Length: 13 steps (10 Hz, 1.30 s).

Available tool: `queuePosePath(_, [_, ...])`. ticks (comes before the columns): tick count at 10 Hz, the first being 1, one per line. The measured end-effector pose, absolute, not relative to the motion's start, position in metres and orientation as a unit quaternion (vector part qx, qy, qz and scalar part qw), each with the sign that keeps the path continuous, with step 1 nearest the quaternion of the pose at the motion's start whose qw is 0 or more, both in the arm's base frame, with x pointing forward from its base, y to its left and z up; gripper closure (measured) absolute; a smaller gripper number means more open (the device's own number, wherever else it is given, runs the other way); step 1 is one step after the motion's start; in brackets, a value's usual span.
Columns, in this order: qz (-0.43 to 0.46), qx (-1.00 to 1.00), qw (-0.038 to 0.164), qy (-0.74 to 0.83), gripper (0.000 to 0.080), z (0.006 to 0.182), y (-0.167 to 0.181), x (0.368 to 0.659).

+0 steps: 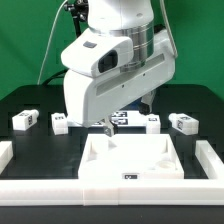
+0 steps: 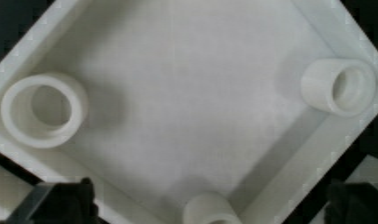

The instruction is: Assemble one leg

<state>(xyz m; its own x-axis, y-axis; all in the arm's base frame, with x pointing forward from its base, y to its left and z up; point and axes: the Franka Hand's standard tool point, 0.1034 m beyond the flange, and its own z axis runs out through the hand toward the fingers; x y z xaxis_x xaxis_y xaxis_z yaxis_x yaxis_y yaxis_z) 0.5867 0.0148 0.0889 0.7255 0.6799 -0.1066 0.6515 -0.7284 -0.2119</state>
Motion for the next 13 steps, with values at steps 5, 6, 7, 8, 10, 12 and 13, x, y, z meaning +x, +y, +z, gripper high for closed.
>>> queuePosePath(5, [0.089, -0.925, 0.080, -0.360, 0.0150, 0.089, 0.015, 0.586])
queuePosePath(6, [0.089, -0.925, 0.080, -0.360, 0.0150, 0.089, 0.015, 0.586])
queuePosePath(7, [0.085, -0.926, 0.078, -0.361, 0.0150, 0.087, 0.016, 0.586])
queuePosePath(8, [0.072, -0.926, 0.073, -0.364, 0.0150, 0.083, 0.020, 0.581])
queuePosePath(10, [0.045, -0.920, 0.061, -0.385, 0.0150, 0.079, 0.027, 0.567])
queuePosePath(12, [0.019, -0.891, 0.043, -0.451, 0.0150, 0.073, 0.031, 0.554])
queuePosePath(13, [0.023, -0.877, 0.040, -0.477, 0.0150, 0.069, 0.031, 0.549])
